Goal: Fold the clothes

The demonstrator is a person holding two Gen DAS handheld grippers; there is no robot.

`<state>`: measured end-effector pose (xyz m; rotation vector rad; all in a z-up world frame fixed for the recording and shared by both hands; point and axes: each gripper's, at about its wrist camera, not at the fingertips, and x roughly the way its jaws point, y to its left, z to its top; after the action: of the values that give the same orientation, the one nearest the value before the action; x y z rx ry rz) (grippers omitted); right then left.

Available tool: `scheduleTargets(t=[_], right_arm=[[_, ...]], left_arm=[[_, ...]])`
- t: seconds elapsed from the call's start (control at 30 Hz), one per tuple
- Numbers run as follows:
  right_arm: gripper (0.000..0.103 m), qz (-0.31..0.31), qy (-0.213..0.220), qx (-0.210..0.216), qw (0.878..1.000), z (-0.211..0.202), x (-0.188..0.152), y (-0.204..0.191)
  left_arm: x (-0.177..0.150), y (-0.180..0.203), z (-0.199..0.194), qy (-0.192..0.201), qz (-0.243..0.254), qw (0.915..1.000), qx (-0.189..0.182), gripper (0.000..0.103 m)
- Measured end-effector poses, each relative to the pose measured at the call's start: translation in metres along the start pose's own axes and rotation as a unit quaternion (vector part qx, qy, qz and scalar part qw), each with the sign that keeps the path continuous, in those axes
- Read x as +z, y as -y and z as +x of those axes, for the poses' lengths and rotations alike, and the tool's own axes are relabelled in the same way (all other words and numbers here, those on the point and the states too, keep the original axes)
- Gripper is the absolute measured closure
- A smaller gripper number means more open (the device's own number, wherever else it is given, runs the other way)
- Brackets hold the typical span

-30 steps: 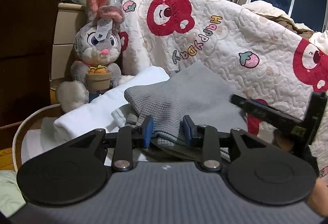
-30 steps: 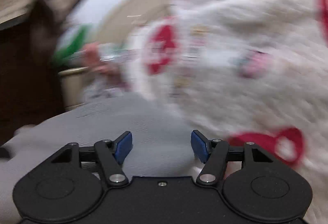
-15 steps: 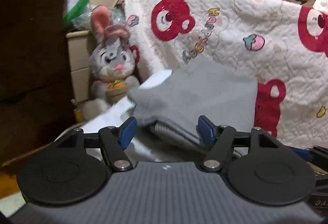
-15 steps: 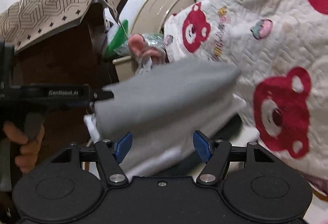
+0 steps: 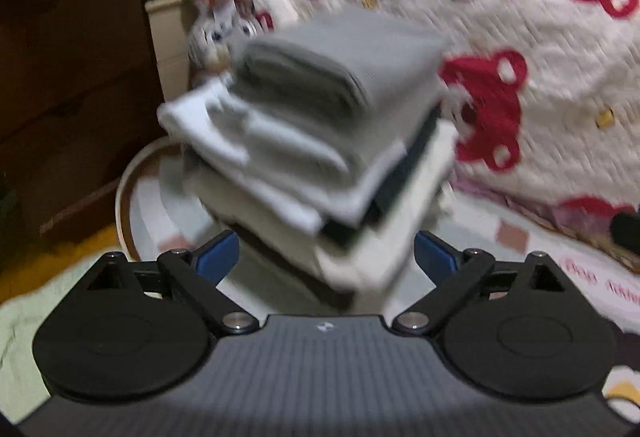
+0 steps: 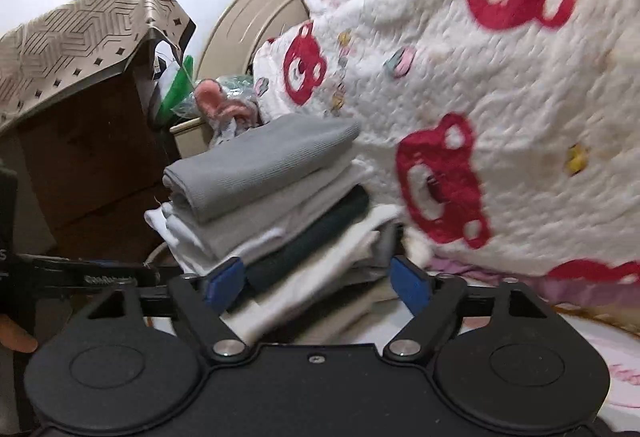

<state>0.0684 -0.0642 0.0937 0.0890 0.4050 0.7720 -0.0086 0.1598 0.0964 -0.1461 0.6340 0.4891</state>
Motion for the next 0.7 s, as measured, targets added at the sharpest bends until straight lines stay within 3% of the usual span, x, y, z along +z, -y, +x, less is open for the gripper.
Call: scheduleTargets(t=[0.13, 0.37, 0.57, 0.7], right_arm=[[0.014, 0.027, 0.014, 0.0, 1.0, -0.033, -0.02, 0.009], [0.014, 0.015, 0.015, -0.017, 1.0, -0.061, -0.048, 0.0], [0.014, 0.065, 0.055, -0.011, 0.996, -0.086, -0.053, 0.004], [0.014, 0.076, 0.055, -0.008, 0.996, -0.09, -0.054, 0.004]], left_arm=[[-0.027, 0.02, -0.025, -0.012, 0.023, 0.9994, -0.024, 0.008], [-0.051, 0.039, -0.061, -0.004, 0.061, 0.998, -0.016, 0.007], [-0.06, 0.04, -0.074, -0.008, 0.073, 0.9972, -0.016, 0.006], [-0.062, 0.04, -0.077, -0.01, 0.072, 0.9972, -0.014, 0.006]])
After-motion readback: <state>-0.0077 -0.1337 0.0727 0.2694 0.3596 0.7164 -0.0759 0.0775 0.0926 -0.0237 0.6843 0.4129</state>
